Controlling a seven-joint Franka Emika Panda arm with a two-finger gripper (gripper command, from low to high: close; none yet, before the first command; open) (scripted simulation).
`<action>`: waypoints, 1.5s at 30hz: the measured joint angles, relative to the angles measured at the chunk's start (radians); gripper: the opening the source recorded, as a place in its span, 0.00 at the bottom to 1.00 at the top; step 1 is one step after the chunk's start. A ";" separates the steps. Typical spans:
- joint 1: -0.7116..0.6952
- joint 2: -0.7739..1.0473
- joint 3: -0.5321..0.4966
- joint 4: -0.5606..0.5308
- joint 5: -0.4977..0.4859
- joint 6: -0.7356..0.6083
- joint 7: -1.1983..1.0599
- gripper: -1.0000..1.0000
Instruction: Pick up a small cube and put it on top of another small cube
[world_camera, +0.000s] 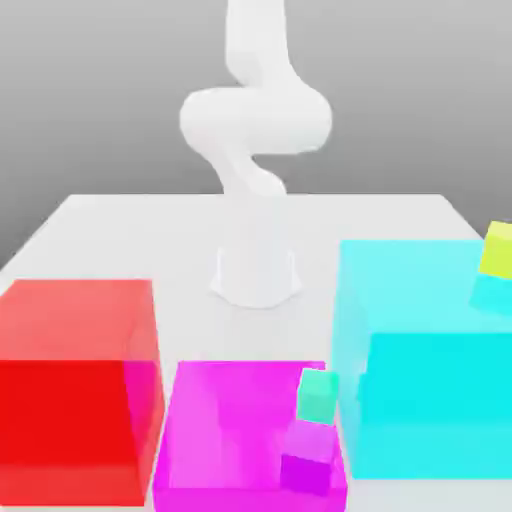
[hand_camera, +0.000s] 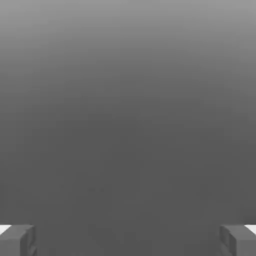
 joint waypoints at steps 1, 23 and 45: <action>-0.010 0.034 -0.032 -0.016 -0.013 0.027 -0.034 0.50; -0.154 0.626 -0.614 -0.468 -0.127 0.534 -0.802 0.50; -0.509 0.963 0.036 -0.558 0.562 0.773 -1.353 0.00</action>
